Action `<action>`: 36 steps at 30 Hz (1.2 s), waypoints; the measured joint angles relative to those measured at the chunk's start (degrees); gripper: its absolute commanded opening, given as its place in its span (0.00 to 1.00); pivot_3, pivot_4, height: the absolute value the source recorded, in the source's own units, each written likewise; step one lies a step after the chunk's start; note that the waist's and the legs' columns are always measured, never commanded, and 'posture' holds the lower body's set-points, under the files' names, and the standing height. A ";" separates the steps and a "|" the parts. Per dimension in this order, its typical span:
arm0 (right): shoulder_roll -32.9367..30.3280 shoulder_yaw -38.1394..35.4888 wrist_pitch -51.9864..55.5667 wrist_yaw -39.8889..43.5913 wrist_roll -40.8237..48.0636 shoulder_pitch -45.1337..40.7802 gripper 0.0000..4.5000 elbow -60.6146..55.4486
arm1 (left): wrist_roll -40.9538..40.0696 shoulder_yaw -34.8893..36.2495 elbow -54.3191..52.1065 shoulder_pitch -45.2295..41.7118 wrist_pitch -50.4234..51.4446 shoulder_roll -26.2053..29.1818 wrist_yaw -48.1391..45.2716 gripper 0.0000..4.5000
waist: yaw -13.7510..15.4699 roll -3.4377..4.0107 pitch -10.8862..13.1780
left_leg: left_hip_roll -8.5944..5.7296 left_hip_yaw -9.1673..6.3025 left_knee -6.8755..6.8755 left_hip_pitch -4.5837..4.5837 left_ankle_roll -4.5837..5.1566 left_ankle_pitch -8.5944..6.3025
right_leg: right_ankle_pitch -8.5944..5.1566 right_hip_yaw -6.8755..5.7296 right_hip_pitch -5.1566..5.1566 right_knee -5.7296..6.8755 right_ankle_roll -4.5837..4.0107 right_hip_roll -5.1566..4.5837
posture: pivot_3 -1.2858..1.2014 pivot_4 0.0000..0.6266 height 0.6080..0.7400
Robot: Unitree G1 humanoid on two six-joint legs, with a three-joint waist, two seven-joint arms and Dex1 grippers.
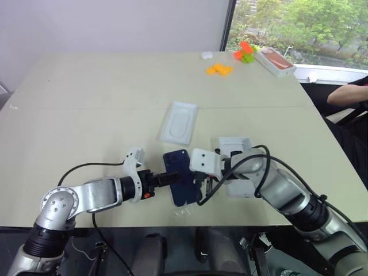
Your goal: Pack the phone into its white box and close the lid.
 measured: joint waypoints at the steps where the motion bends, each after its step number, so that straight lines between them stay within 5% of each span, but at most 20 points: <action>1: 0.46 0.03 -0.09 0.07 0.28 -0.02 0.01 0.11 | -0.21 -0.08 0.00 0.04 -0.52 0.03 0.07 1.00 | 0.03 0.00 0.00 | 0.00 0.00 0.00 0.00 0.00 0.00 | 0.00 0.00 0.00 0.00 0.00 0.00 | 0.52 0.24 1.00; 8: 1.41 1.02 -0.87 -0.03 0.75 -1.06 0.01 2.26 | -0.83 -0.30 -0.06 0.37 -1.50 0.60 0.06 1.00 | -0.05 0.00 0.00 | 0.00 0.00 0.00 0.01 -0.01 0.00 | 0.00 -0.01 0.00 0.00 0.00 0.01 | 0.52 0.24 1.00; 18: -7.97 -0.93 -3.52 0.85 -1.96 -3.15 0.01 2.02 | -0.99 -0.32 -0.87 1.19 -2.36 1.96 -0.01 1.00 | -0.17 0.00 0.00 | 0.01 0.01 -0.02 0.02 0.00 0.00 | -0.12 -0.01 0.00 -0.02 0.18 0.06 | 0.52 0.24 1.00; 36: -0.89 2.63 -5.25 0.28 -4.35 -2.10 0.01 4.13 | -0.67 -0.76 -0.86 1.36 -3.31 2.24 -0.50 1.00 | -0.26 -0.01 -0.01 | 0.08 -0.01 -0.02 0.16 -0.03 0.02 | -0.11 -0.01 0.08 0.00 0.15 0.15 | 0.52 0.24 1.00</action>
